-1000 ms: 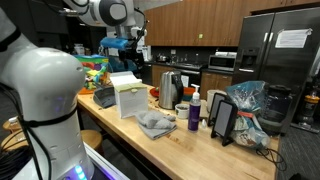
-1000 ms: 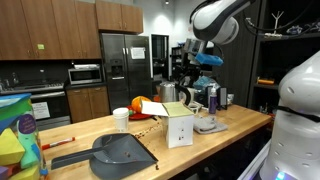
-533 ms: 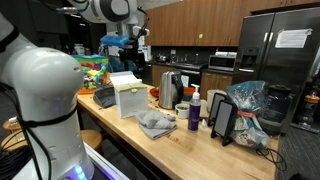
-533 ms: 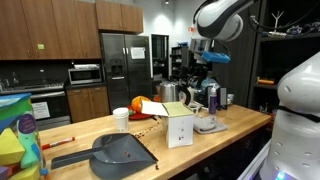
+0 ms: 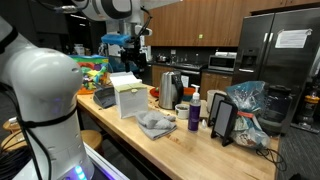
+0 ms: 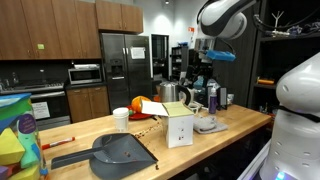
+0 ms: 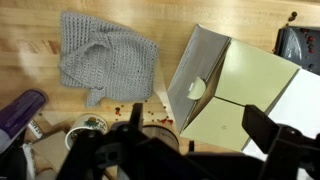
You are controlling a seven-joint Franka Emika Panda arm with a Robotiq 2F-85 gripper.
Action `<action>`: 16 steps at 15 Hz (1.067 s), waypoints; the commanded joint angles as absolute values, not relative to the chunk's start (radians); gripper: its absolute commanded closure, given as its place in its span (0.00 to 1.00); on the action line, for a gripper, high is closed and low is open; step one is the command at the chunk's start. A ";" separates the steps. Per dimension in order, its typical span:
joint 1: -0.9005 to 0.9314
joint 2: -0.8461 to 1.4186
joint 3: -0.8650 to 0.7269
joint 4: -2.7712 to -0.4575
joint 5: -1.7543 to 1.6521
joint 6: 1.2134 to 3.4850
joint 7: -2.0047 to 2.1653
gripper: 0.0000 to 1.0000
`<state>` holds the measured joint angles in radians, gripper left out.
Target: Lift open the lid of the white box
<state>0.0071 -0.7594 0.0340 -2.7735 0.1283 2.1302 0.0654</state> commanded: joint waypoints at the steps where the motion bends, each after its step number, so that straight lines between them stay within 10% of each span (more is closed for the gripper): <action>1: -0.013 -0.764 -0.006 -2.772 0.106 2.105 0.038 0.00; 16: -0.015 -0.727 -0.075 -2.775 0.123 2.123 -0.073 0.00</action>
<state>-0.0145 -0.7271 -0.0752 -2.7768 0.1238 2.1263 -0.0731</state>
